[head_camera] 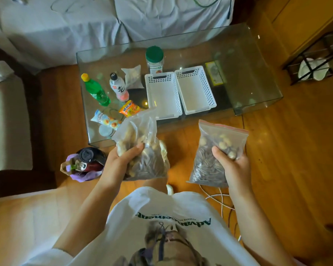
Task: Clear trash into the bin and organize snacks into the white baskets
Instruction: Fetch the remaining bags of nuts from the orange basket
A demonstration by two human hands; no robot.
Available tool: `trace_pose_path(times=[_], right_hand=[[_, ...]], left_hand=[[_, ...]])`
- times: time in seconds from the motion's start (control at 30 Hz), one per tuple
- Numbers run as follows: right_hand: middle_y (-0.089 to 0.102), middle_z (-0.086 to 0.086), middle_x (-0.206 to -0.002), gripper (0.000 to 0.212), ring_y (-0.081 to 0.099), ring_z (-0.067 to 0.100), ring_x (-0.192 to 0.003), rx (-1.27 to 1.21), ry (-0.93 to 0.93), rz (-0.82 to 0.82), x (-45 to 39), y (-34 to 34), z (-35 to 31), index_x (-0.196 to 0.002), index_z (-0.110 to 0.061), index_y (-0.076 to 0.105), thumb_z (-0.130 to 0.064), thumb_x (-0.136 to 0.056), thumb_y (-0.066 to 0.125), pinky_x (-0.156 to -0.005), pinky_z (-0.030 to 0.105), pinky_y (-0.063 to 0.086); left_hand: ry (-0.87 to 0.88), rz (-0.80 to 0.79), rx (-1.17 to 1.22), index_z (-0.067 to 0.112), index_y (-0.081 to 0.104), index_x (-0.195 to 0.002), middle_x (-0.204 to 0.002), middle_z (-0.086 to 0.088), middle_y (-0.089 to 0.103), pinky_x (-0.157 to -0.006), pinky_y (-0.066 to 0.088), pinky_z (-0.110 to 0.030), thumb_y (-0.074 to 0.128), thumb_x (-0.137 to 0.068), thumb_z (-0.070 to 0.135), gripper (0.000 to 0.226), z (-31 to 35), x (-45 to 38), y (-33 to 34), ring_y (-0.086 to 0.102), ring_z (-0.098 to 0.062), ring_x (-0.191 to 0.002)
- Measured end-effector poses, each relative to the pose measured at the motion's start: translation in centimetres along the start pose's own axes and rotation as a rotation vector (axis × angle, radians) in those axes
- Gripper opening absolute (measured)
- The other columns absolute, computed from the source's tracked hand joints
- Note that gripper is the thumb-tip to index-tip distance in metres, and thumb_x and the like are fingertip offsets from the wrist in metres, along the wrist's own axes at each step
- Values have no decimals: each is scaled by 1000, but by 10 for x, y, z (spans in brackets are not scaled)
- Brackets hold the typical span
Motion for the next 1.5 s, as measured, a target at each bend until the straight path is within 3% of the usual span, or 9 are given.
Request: trace_pose_path(times=[0.2,0.4,0.53,0.83,0.93,1.1,1.3,1.43,1.5], right_hand=[[71,-18,-92,32,67,5,-92,48,-2,-45,-87,15,-19,-90,-47,66,-20,-77,73,-77,26,53],[71,-6,-95,27,68,12,-91,71,48,-16,-192,34,-52,-100,-28,64,-24,-75,75,-76,30,57],[72,-10,-89,25,69,7,-86,52,26,17,-255,49,-75,-99,-25,65,-24,-76,74,-64,16,54],[70,-14,-92,23,67,7,-93,102,24,-7,-396,90,-89,-93,-34,64,-18,-78,72,-80,26,55],[68,-16,-89,20,66,3,-88,132,75,-44,-458,105,-70,-92,-32,62,-22,-78,72,-72,19,56],[66,-15,-86,15,66,0,-82,202,147,-64,-559,138,-18,-85,-31,60,-27,-78,72,-72,21,54],[64,-10,-87,16,65,14,-91,327,166,-88,-651,159,57,-81,-30,57,-25,-78,72,-86,42,54],[62,-9,-90,23,62,18,-98,395,218,-119,-689,163,105,-94,-27,55,-27,-78,71,-89,39,52],[60,-12,-88,24,61,18,-97,431,250,-148,-700,163,124,-95,-28,53,-31,-79,70,-87,36,51]], left_hand=[[-7,17,-15,40,73,-84,-84,5,76,-62,56,-25,70,-72,30,16,32,-82,23,73,-12,-77],[19,21,-27,31,74,-82,-79,5,76,-55,54,-18,69,-75,28,9,90,-178,68,73,-11,-71],[11,-52,-103,30,74,-79,-76,4,76,-57,56,-20,69,-75,32,8,126,-237,96,72,-11,-68],[-80,-23,-181,22,66,-95,-77,6,72,-50,50,-13,69,-78,36,22,141,-370,145,70,-11,-73],[-106,40,-219,9,62,-112,-90,-3,67,-53,52,-18,67,-80,37,43,123,-418,153,66,-20,-85],[-135,97,-300,16,61,-106,-99,-4,67,-82,53,-33,63,-84,36,30,93,-508,177,64,-21,-94],[-161,139,-409,23,54,-93,-89,1,63,-77,50,-29,66,-82,38,22,44,-607,204,61,-16,-81],[-190,185,-370,23,53,-106,-88,8,62,-68,50,-24,67,-81,38,31,9,-651,213,61,-7,-79],[-229,214,-345,29,53,-95,-82,12,61,-58,46,-20,67,-81,39,22,-5,-665,214,60,-5,-76]])
Point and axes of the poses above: each hand's wrist, its own x-axis away from the middle knuckle, its own y-axis out of the palm, z = x × y, the point moved 2 cm from there along -x, towards the middle knuckle
